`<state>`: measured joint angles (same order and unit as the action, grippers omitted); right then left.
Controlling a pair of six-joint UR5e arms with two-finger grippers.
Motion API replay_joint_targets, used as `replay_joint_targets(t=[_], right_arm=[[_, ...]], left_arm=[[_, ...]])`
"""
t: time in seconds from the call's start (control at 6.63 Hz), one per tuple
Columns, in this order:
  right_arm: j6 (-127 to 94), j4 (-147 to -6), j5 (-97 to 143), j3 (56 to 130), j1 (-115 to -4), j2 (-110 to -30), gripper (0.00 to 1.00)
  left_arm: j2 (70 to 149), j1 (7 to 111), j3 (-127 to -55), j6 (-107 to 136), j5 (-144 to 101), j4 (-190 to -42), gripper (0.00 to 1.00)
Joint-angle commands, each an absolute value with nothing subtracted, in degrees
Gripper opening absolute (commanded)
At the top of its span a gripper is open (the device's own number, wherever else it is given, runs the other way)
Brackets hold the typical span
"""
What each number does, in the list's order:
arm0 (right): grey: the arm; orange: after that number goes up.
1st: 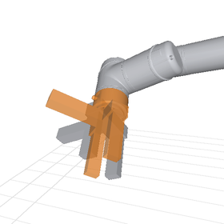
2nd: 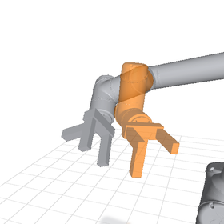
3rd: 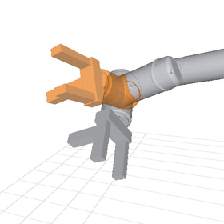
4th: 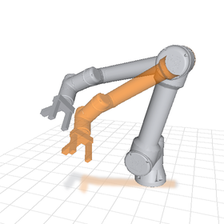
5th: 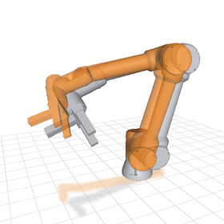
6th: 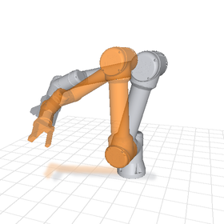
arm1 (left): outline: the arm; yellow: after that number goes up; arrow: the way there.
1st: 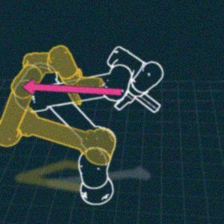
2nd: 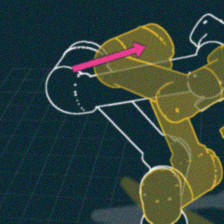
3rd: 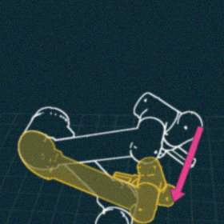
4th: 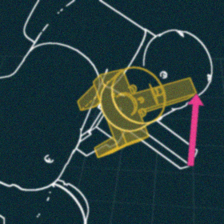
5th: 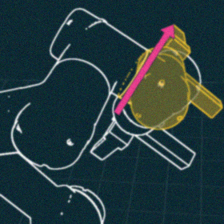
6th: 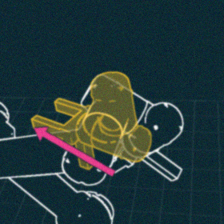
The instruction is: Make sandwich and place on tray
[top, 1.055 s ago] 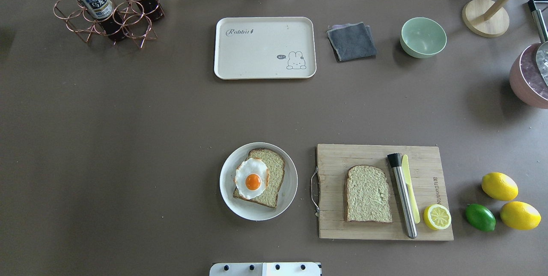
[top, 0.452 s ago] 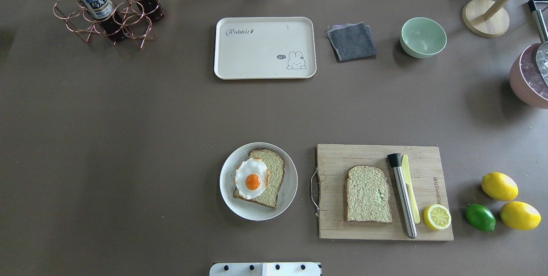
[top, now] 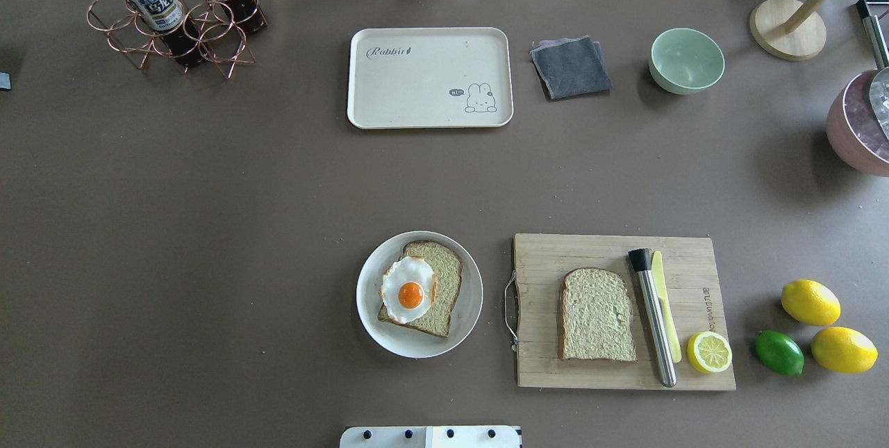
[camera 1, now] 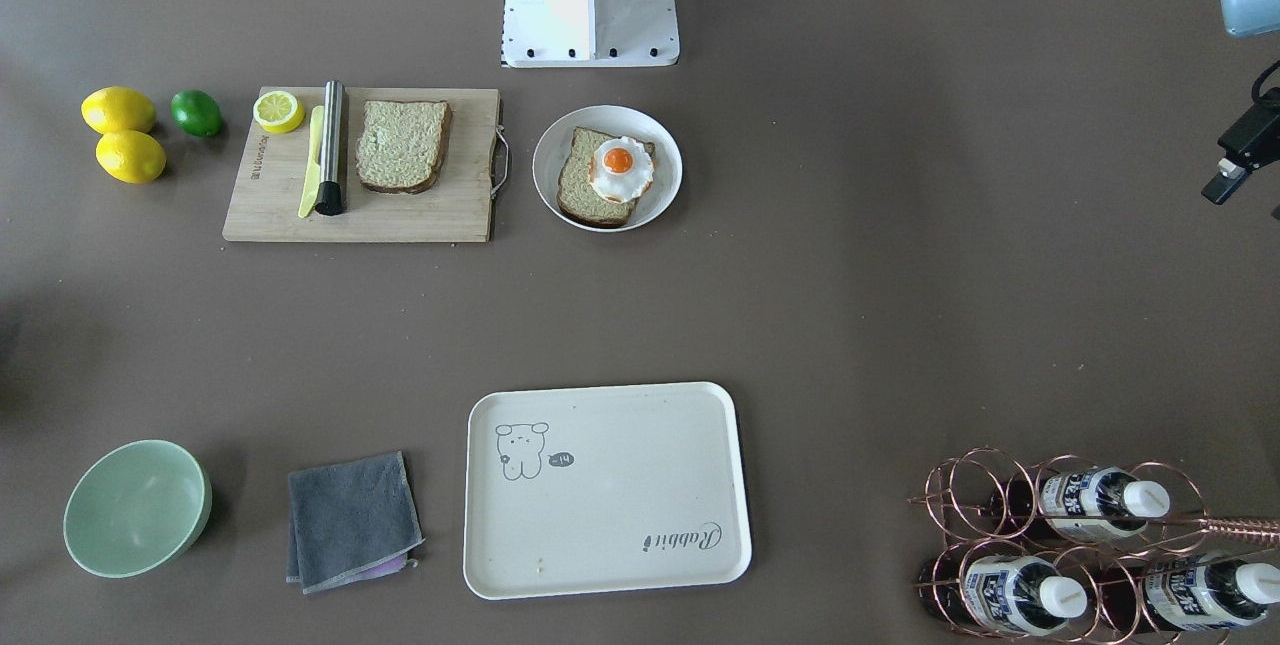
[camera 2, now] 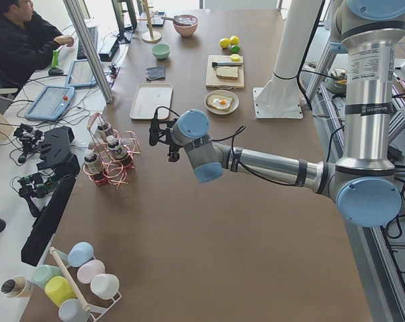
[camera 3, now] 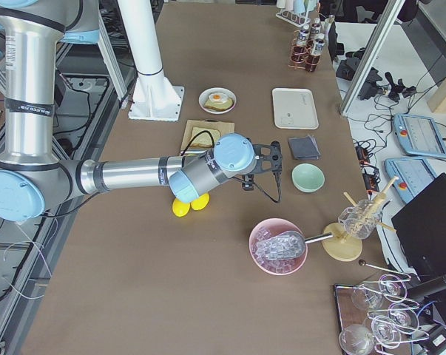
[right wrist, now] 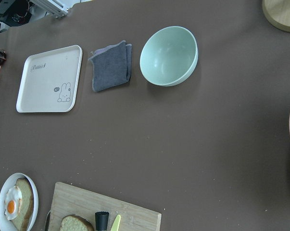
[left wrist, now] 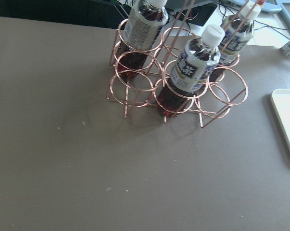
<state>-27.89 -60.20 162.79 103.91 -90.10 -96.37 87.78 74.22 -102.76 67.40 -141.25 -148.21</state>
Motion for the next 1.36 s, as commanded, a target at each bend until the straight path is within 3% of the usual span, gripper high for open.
replay_joint_targets(t=[0.0,0.6,1.21], right_arm=[[-39.1,-55.6,163.4,106.9,-86.3,-95.5,1.00],[-72.8,-32.9,150.8,107.4,-68.5,-90.4,1.00],[-80.3,-31.2,132.9,107.5,-47.3,-89.1,1.00]], left_arm=[[87.7,71.7,-105.3,71.8,-141.1,-149.1,0.98],[88.0,62.4,-107.5,78.5,-131.6,-149.1,0.98],[88.0,52.6,-107.7,83.7,-123.6,-149.0,0.98]])
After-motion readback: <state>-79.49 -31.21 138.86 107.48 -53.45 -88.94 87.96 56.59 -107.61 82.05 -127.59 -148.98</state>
